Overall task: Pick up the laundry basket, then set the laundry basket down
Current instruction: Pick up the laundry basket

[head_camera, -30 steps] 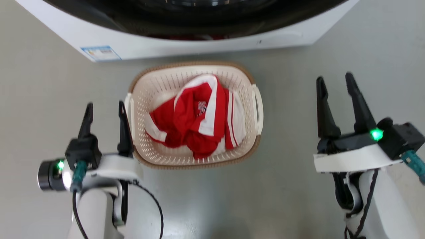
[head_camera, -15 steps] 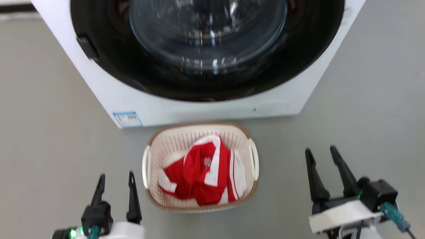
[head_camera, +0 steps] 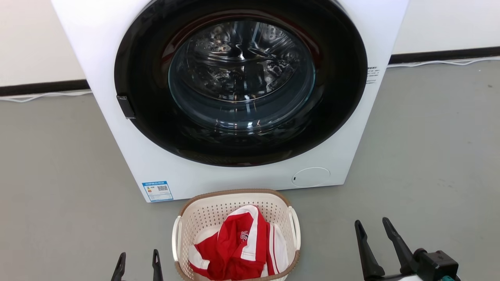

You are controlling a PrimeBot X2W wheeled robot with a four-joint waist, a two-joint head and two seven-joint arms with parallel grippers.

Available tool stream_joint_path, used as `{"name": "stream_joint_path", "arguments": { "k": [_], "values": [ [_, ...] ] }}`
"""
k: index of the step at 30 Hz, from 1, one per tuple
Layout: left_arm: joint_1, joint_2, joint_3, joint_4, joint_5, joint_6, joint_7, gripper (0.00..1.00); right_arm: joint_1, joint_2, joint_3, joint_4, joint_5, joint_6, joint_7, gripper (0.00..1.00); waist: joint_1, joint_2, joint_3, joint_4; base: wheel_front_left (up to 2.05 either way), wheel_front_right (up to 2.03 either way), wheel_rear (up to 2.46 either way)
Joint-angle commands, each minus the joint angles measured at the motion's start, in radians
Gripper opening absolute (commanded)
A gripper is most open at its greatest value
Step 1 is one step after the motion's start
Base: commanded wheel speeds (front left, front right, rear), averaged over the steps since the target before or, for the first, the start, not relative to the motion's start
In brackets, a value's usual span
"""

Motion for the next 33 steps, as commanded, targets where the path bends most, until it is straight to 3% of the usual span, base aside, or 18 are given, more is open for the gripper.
{"name": "stream_joint_path", "arguments": {
  "k": [1, 21, 33],
  "values": [
    [-0.018, 0.003, 0.025, -0.031, -0.008, 0.01, -0.006, 1.0, -0.014, -0.002, 0.018, -0.022, 0.006, 0.007, -0.007, 1.0, 0.0, 0.0, -0.008, -0.003, 0.0, 0.0, 0.0],
    [-0.014, 0.004, 0.049, -0.023, -0.014, -0.011, -0.006, 1.0, -0.019, -0.002, 0.002, -0.011, 0.019, 0.007, -0.007, 1.0, 0.0, 0.0, 0.006, -0.006, 0.0, 0.0, 0.0],
    [-0.139, 0.008, 0.078, 0.062, -0.026, -0.054, -0.006, 1.0, -0.144, -0.002, -0.009, 0.041, 0.016, 0.007, -0.007, 1.0, 0.0, 0.0, 0.166, -0.014, 0.0, 0.0, 0.0]
  ]
}}
